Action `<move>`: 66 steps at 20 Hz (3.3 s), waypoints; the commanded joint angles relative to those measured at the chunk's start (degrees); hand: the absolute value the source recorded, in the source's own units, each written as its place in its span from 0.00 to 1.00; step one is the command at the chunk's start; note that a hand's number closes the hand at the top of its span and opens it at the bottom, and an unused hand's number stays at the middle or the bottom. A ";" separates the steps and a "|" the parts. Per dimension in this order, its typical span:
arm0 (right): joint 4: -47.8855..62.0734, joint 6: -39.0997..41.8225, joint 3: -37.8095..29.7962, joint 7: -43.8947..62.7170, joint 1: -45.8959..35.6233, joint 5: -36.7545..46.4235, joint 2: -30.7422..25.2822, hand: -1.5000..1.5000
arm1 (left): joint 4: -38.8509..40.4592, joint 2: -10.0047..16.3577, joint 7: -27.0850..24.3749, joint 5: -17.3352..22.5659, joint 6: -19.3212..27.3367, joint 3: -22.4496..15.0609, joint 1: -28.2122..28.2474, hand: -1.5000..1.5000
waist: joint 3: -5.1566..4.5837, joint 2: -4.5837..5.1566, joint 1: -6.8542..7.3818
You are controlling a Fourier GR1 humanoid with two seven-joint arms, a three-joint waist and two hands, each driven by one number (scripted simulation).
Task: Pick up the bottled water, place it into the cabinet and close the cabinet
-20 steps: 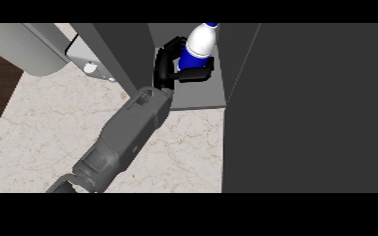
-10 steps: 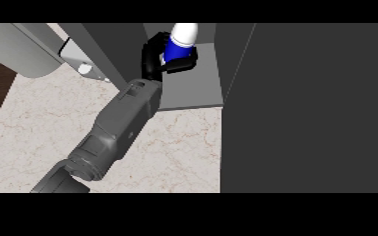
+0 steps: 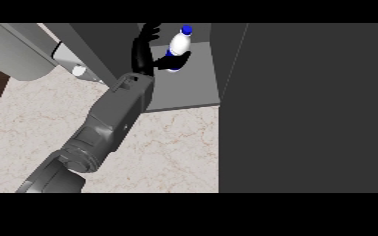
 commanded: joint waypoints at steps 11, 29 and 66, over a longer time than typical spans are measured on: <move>-1.57 2.18 0.08 1.37 0.61 -3.38 -0.51 0.00 | -1.64 -0.99 -5.75 1.29 -8.78 3.09 -3.85 0.00 | -0.09 0.12 0.48; -7.77 -0.46 3.95 8.70 0.59 -3.09 0.99 0.00 | -14.37 -3.05 -7.40 4.96 -16.24 1.09 3.33 0.00 | 0.02 -2.03 4.90; -11.44 10.12 11.77 3.48 2.57 13.96 -13.92 1.00 | -85.06 15.49 -0.86 8.80 -26.15 -15.79 62.30 0.00 | -0.07 -2.50 6.21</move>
